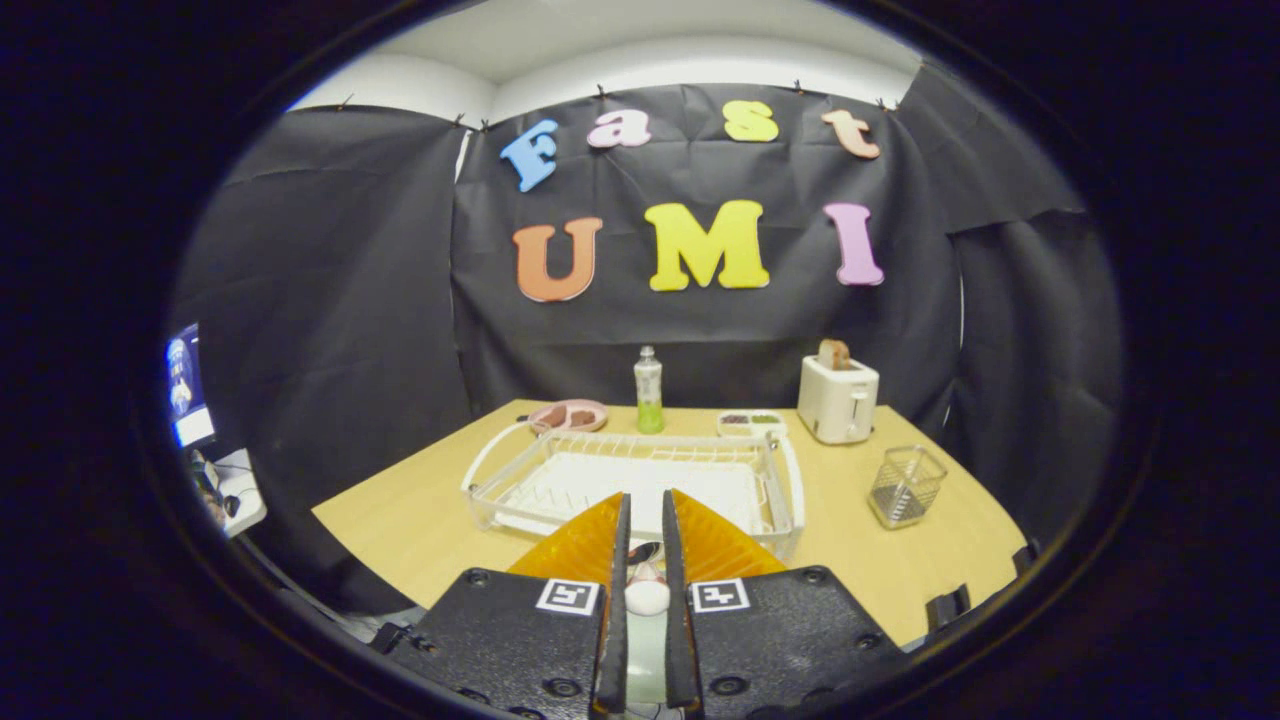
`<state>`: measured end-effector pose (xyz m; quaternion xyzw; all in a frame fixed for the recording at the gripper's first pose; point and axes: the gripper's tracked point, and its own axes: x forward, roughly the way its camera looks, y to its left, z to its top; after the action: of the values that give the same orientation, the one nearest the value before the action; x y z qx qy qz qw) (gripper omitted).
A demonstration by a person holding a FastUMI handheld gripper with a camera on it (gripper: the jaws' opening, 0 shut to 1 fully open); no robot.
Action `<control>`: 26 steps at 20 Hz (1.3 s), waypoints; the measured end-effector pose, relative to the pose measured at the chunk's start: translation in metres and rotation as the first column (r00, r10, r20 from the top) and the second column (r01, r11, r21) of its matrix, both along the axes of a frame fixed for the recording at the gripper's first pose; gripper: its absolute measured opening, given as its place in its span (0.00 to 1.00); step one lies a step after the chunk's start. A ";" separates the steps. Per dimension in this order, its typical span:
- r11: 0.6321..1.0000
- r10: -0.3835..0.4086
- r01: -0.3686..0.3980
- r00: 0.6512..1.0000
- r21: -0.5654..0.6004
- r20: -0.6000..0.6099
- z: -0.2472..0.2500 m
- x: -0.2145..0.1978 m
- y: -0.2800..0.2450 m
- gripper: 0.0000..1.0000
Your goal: Take the plate from the dish rack, then take the spoon from the basket and place it into the plate.
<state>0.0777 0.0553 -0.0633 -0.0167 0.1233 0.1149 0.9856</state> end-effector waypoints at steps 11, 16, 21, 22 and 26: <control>1.000 0.026 -0.026 0.998 -0.013 -0.059 -0.024 0.011 0.007 0.21; 1.000 -0.002 0.002 1.000 0.019 -0.011 -0.004 0.014 -0.012 0.31; 0.999 -0.029 0.029 0.999 0.025 0.021 0.006 0.012 -0.027 0.86; 0.999 -0.036 0.036 0.999 0.021 0.019 0.006 0.010 -0.031 0.90; 0.997 -0.062 0.060 0.996 0.041 0.066 0.019 -0.006 -0.045 0.96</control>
<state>0.0720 0.0101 -0.0446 0.0023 0.0881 0.0865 0.9923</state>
